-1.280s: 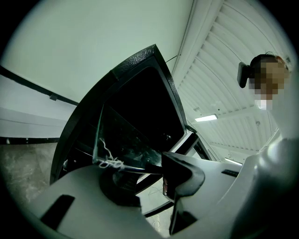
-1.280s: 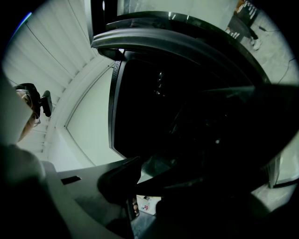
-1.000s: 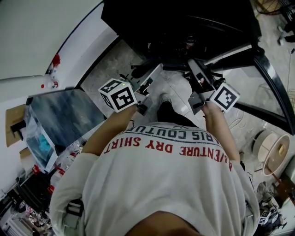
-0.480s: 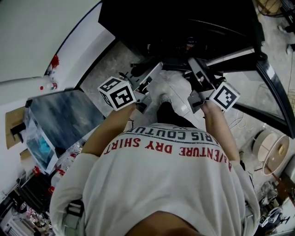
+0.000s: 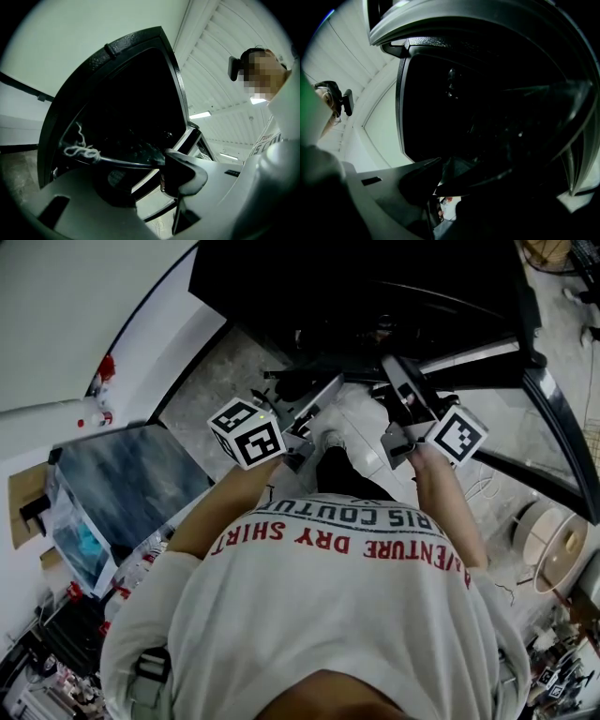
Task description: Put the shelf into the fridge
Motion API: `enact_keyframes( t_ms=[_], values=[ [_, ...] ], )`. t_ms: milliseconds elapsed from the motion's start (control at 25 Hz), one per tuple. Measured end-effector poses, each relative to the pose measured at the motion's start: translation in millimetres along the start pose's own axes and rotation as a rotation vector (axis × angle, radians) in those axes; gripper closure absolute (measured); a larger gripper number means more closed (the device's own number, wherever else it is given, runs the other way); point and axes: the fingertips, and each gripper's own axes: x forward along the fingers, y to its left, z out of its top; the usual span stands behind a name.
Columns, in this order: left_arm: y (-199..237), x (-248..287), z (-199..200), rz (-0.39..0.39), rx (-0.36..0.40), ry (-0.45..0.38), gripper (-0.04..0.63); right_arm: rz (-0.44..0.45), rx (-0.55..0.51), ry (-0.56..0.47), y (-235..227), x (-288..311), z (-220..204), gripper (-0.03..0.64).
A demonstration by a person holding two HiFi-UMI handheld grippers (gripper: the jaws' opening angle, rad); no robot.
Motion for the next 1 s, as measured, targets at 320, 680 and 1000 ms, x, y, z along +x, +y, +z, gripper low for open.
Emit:
enact_keyframes(
  t_ms=[320, 680, 1000],
  values=[
    [-14, 19, -14, -0.028, 0.054, 0.036, 0.397, 0.007, 0.007, -0.002, -1, 0, -1, 0.526],
    [-25, 31, -19, -0.048, 0.119, 0.054, 0.426, 0.009, 0.006, -0.007, -1, 1, -1, 0.525],
    [-25, 32, -19, -0.042, 0.112, 0.049, 0.443, 0.017, -0.013, -0.005, 0, 1, 0, 0.525]
  ],
)
